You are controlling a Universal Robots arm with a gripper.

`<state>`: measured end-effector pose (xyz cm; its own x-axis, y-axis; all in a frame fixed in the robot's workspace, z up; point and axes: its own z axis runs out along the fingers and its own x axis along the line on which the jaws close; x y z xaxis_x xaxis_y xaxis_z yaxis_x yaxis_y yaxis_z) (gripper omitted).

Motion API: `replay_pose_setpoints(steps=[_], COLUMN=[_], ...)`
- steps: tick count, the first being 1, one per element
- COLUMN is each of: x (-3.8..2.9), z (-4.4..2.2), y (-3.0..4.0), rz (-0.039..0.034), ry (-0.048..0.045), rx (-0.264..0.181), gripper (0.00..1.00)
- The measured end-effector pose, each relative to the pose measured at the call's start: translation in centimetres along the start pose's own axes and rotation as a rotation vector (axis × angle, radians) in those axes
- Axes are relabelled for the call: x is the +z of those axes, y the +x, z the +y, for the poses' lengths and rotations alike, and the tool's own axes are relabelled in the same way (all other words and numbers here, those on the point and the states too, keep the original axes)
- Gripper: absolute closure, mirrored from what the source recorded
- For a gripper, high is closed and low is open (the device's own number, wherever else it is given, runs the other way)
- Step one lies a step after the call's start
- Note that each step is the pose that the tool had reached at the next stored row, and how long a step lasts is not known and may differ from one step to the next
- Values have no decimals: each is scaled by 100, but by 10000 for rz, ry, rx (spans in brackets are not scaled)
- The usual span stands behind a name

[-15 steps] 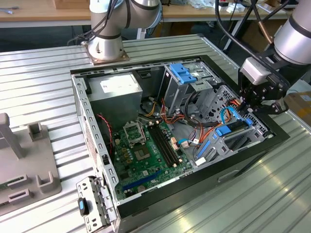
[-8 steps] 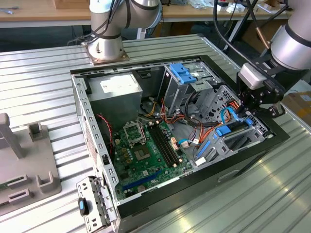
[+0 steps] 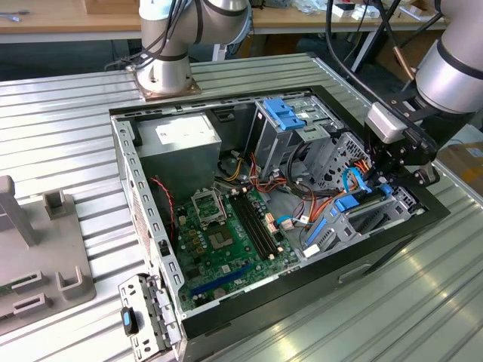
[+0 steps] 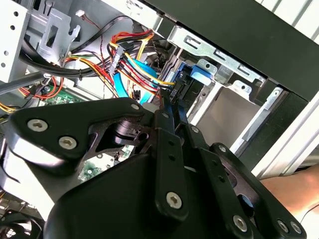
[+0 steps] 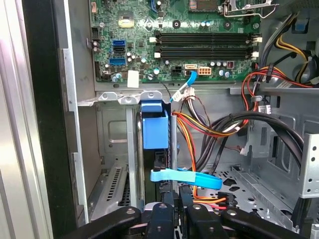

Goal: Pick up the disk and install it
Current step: 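Insert the first disk wire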

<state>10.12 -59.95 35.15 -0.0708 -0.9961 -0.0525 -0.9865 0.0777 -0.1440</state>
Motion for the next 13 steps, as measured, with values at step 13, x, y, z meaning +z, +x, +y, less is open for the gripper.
replay_pose_setpoints(steps=[13], x=[0], z=[0], y=[0], rz=[-20], ry=[-8], rx=[-172], gripper=[83])
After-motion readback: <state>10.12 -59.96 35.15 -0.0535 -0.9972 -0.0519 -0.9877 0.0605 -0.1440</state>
